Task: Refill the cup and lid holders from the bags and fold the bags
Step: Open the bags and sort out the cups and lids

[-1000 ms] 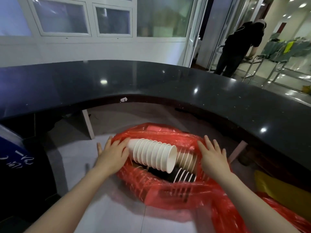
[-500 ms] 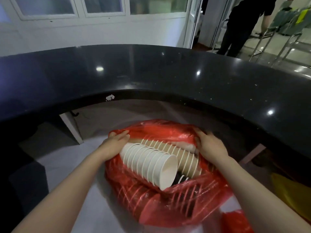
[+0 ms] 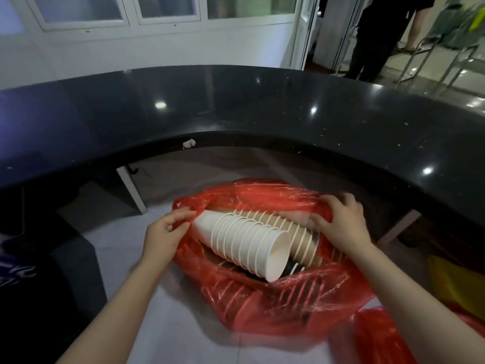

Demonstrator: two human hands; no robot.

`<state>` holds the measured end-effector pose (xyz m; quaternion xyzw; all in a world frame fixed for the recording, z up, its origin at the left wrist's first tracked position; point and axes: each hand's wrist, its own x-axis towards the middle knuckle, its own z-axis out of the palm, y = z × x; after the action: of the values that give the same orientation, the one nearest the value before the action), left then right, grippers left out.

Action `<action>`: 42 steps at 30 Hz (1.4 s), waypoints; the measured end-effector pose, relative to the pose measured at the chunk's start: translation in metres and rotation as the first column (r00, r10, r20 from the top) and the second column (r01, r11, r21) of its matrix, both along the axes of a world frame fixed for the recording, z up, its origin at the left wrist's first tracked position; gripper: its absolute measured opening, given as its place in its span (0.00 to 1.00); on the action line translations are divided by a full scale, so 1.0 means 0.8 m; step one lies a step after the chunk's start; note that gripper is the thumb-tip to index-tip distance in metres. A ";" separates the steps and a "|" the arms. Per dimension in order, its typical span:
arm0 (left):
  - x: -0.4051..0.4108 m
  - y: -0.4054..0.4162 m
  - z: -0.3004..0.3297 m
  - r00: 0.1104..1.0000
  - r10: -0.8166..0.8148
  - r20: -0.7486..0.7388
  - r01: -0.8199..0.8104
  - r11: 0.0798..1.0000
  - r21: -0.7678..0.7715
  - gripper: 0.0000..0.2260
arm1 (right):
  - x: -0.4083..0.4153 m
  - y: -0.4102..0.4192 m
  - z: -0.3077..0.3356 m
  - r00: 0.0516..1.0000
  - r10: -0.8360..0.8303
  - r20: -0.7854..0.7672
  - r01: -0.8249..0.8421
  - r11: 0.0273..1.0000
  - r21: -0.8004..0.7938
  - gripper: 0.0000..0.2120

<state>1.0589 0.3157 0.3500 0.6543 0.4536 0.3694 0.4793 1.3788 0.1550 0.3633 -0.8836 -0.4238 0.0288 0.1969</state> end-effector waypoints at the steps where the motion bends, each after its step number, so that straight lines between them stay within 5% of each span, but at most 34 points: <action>1: -0.003 -0.008 0.002 0.994 0.039 -0.104 -0.024 0.990 0.142 0.17 | -0.012 -0.010 0.002 0.994 0.038 0.100 -0.042 0.998 0.040 0.27; 5: -0.006 -0.039 0.013 0.924 0.218 -0.313 -0.034 0.864 0.503 0.18 | -0.047 -0.049 0.003 0.910 0.171 0.379 -0.224 0.970 0.098 0.34; 8: -0.008 -0.051 0.012 0.898 0.223 -0.380 0.076 0.772 0.631 0.29 | -0.055 -0.070 0.001 0.921 0.245 0.304 -0.211 0.967 -0.140 0.45; 12: -0.016 -0.052 -0.009 0.771 -0.022 -0.636 0.371 0.828 0.421 0.54 | -0.051 -0.091 -0.005 0.988 0.152 0.036 -0.131 0.932 -0.337 0.54; 15: -0.026 -0.053 -0.029 0.677 -0.173 -0.716 0.418 0.890 0.180 0.59 | -0.056 -0.104 -0.008 0.984 0.147 -0.097 -0.173 0.910 -0.376 0.54; 19: -0.043 -0.053 -0.029 0.673 -0.232 -0.702 0.435 0.892 0.122 0.57 | -0.062 -0.117 -0.009 0.977 0.177 -0.120 -0.209 0.903 -0.376 0.55; 23: -0.056 -0.062 -0.010 0.814 -0.134 -0.565 0.332 0.905 0.265 0.45 | -0.076 -0.130 -0.005 0.984 0.170 -0.051 -0.177 0.935 -0.306 0.57; 25: -0.056 -0.067 0.004 0.817 -0.116 -0.565 0.344 0.884 0.315 0.41 | -0.089 -0.137 -0.001 0.984 0.176 -0.017 -0.175 0.956 -0.237 0.56; 33: -0.039 -0.118 0.023 0.816 -0.033 -0.577 0.419 0.721 0.552 0.37 | -0.144 -0.169 0.010 0.984 0.177 0.016 -0.178 0.983 0.038 0.36; 42: -0.004 -0.176 0.037 0.822 -0.257 -0.508 0.542 0.625 0.561 0.34 | -0.154 -0.232 0.022 0.993 0.114 0.029 -0.118 0.968 0.220 0.17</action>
<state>1.0559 0.1748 0.3796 0.9271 0.2075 0.2570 0.1770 1.2559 -0.0306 0.3805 -0.8302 -0.4768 -0.0140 0.2886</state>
